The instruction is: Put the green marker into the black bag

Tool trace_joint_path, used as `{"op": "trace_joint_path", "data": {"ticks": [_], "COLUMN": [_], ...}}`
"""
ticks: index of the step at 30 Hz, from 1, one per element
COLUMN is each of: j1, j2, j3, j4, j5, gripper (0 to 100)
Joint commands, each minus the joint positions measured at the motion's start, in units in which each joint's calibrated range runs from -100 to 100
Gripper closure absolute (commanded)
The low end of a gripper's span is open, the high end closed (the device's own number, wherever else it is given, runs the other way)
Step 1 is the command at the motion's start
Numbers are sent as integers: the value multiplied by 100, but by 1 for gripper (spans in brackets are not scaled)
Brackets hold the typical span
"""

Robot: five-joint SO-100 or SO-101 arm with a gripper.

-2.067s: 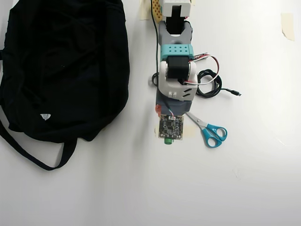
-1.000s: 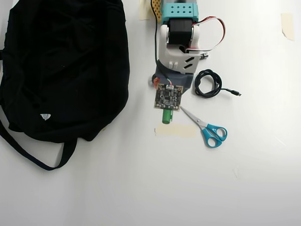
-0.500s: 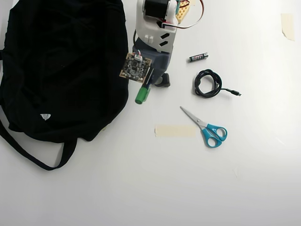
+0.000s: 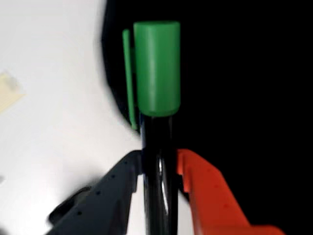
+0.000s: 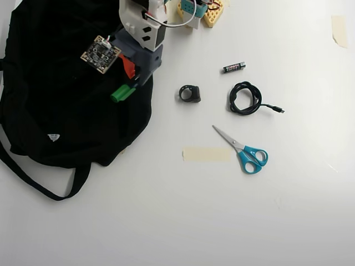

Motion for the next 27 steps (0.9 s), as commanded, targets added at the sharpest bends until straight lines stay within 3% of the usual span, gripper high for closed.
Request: {"op": "trace_joint_path", "data": {"ticks": [1,8,11,15,21,23,27], "j1": [570,1640,2231,2665,2777,2792,2762], "j2": [-294,-286,-162,295,1249,1241,1241], "j3": [-40,-31,130,1226,1119,1199,1181], "j4": [-84,-334,-1041,-2944,-3607,-3607,-3616], "j5": [120,335,429,398,429,434,639], "gripper": [98,98,98,98,97,87,81]}}
